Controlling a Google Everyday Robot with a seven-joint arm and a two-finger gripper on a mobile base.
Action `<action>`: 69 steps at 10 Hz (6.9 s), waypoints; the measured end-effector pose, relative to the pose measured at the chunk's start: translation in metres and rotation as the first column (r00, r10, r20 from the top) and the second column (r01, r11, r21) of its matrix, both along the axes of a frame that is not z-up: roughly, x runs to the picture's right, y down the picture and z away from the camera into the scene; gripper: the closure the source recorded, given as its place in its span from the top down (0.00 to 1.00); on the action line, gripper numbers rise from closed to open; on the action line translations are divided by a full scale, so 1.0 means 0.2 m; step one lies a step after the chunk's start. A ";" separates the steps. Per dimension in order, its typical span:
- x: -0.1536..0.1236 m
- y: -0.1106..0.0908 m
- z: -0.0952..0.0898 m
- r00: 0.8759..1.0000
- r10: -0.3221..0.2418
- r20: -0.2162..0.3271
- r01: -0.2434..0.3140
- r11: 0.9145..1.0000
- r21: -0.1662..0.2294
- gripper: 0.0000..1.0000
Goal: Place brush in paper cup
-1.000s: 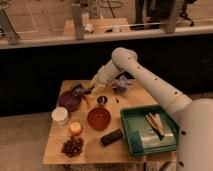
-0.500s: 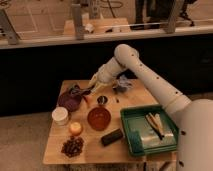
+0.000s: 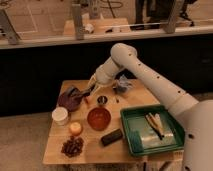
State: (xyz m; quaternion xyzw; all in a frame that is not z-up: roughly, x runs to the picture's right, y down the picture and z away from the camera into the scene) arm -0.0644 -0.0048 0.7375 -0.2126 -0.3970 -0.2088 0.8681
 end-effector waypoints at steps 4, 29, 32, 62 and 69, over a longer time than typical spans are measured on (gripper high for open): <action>-0.09 0.06 -0.12 0.989 -0.138 -0.047 0.143 0.981 0.132 0.00; -0.53 0.37 -0.15 0.883 -0.425 -0.197 0.469 0.812 0.348 0.00; -0.52 0.38 -0.12 0.877 -0.428 -0.217 0.479 0.810 0.338 0.00; -0.62 0.49 -0.07 0.798 -0.503 -0.332 0.600 0.718 0.355 0.00; -0.68 0.55 -0.07 0.768 -0.546 -0.335 0.639 0.689 0.342 0.01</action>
